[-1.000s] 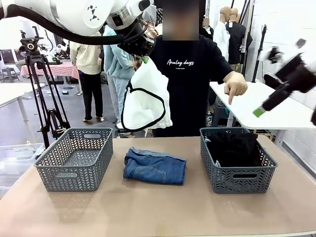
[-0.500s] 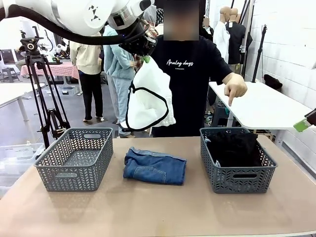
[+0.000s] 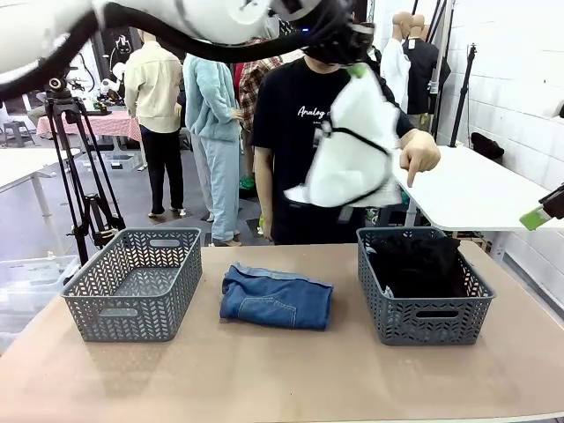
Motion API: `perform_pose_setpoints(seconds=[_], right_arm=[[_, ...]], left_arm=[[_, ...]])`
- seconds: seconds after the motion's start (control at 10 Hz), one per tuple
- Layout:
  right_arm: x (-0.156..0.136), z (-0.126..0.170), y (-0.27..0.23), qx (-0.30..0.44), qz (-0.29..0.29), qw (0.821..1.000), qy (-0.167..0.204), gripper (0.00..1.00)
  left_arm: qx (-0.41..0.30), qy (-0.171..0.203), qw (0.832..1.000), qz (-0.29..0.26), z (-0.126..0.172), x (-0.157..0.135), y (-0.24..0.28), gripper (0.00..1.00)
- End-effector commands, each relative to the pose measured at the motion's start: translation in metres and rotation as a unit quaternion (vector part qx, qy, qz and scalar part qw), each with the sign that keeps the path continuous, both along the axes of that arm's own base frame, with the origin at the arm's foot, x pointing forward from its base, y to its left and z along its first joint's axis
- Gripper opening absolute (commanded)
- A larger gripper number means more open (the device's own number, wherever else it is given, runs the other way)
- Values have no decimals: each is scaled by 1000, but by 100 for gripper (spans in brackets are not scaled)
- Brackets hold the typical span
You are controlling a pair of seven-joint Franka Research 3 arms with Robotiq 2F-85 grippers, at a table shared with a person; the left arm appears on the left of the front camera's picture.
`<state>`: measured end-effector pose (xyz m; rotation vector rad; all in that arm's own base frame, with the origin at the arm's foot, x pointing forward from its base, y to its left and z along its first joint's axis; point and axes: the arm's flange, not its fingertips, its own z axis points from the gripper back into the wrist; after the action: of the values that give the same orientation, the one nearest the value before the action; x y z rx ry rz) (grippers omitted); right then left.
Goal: Sort the tops and bottoms.
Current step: Sort the clothes according to human instructions.
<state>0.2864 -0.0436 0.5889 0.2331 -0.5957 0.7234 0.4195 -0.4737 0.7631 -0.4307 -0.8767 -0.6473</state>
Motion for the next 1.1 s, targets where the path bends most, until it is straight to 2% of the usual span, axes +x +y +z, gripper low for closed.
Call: perform_pose_setpoints(seconds=[0.0,0.1,0.4,0.5,0.6,0.8,1.0], right_arm=[[5,1,1,-6,-7,1000,1,100],[5,1,1,-6,-7,1000,1,100],[5,1,1,-6,-7,1000,1,100],[5,1,1,-6,-7,1000,1,100],[5,1,1,-6,-7,1000,1,100],[5,1,1,-6,-7,1000,1,100],[5,1,1,-6,-7,1000,1,100]], left_arm=[[16,44,999,-28,3,15,-3,0],[0,0,1000,0,0,0,0,0],[0,0,1000,0,0,0,0,0],[-1,13,1000,-14,-2,5,-8,0],[-16,37,999,-28,-15,21,-16,0],[-78,67,993,-55,-40,51,-32,0],[-140,46,985,-86,-62,62,-57,0]])
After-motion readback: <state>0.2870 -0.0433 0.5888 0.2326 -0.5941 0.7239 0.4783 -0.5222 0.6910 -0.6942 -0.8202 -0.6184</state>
